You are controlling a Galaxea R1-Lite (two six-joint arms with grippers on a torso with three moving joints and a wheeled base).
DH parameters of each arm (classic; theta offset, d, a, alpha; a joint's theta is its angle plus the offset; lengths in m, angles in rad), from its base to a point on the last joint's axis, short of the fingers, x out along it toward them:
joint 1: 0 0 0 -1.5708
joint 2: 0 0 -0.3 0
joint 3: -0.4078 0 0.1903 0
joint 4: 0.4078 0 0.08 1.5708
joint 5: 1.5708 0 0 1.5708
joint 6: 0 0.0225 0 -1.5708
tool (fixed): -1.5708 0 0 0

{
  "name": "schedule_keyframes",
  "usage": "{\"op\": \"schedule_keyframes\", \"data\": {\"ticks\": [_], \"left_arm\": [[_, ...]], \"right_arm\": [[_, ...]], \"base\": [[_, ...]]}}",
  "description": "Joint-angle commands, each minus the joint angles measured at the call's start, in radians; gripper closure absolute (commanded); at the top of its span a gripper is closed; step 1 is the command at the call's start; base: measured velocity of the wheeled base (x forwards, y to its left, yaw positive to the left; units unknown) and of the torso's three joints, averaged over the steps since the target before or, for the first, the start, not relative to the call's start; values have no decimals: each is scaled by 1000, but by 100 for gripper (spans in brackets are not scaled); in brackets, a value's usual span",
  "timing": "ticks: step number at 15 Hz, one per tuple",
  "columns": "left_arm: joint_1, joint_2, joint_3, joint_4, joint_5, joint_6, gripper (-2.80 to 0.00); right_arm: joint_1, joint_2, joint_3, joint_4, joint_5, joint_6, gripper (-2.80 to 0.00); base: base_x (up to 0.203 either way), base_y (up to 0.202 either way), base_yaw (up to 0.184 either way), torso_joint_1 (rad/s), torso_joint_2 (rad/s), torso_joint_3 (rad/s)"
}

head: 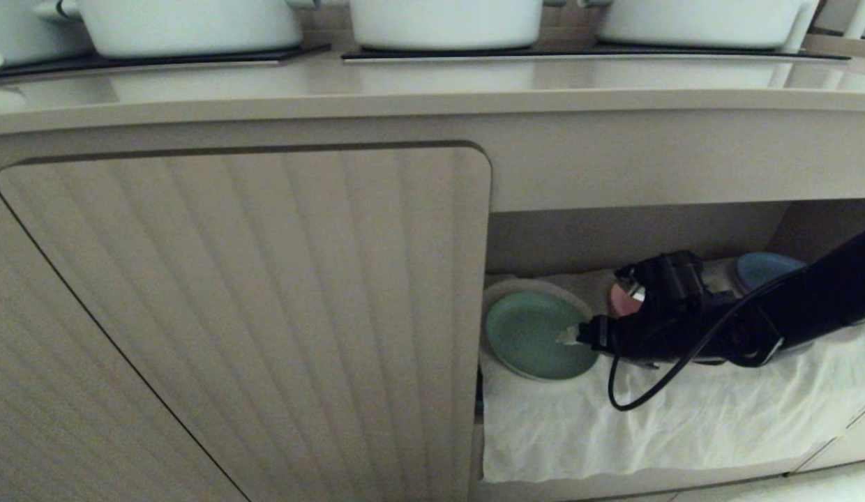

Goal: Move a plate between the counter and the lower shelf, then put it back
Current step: Pick up the plate in the cupboard

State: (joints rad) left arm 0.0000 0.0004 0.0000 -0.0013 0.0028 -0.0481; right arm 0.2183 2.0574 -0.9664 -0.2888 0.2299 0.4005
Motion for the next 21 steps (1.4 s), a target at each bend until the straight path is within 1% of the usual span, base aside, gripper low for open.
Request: {"op": "schedule_keyframes", "data": {"ticks": [1, 2, 8, 13, 21], "left_arm": [[0, 0, 0, 0, 0, -1, 0], [0, 0, 0, 0, 0, -1, 0], [0, 0, 0, 0, 0, -1, 0], [0, 0, 0, 0, 0, -1, 0], [0, 0, 0, 0, 0, -1, 0]], "right_arm": [[1, -2, 6, -34, -7, 3, -280], [2, -2, 15, -58, -7, 3, -280], [7, -4, 21, -79, -7, 3, -280], [21, 4, 20, -89, -7, 6, -280], [16, 12, 19, -94, -11, 4, -280]], "base": [[0, 0, 0, 0, 0, 0], [0, 0, 0, 0, 0, 0], [0, 0, 0, 0, 0, 0], [0, 0, 0, 0, 0, 0], [0, 0, 0, 0, 0, 0]]}}
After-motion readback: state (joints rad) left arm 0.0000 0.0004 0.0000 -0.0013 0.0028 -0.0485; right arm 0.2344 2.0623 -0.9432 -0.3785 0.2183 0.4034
